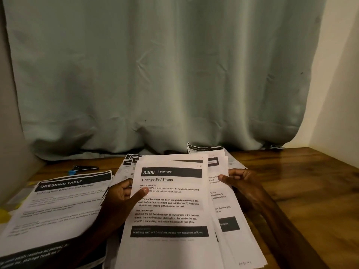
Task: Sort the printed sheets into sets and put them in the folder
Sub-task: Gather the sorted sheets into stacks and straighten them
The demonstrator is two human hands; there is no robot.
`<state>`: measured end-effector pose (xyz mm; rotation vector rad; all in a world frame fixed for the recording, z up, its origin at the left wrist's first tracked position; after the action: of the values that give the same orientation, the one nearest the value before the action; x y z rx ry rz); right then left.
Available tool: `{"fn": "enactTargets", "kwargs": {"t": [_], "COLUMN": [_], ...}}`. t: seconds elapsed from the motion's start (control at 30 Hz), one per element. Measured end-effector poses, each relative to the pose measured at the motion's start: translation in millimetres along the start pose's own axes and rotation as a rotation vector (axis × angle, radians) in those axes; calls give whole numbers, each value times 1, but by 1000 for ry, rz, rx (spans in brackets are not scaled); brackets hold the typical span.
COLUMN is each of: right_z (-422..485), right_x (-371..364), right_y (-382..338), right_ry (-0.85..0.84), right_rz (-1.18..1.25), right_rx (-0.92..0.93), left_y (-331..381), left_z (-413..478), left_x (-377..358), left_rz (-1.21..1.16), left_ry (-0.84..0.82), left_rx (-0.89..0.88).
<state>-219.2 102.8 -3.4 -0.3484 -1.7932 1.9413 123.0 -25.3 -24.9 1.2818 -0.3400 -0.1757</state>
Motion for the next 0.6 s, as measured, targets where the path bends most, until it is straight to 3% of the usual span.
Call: {"fn": "enactTargets", "kwargs": {"t": [0.27, 0.47, 0.6], "right_z": [2, 11, 6], "right_x": [13, 17, 24], "right_y": [20, 20, 6], "right_ry": [-59, 184, 315], "right_rz": [-111, -439, -374], "right_rx": [-29, 109, 294], "left_y": [4, 2, 1], "left_z": [0, 3, 3], "left_x": [1, 3, 1], "left_rz": [20, 26, 53], "left_ry": [10, 14, 17], "left_rx": [-35, -23, -20]}}
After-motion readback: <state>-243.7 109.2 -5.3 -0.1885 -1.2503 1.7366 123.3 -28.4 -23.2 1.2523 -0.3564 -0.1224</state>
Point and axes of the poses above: each hand's wrist, its own z-axis towards the middle knuckle, its own x-axis out of the back of the hand, y = z × x, the point moved 4 cm from there along z, towards the middle knuckle
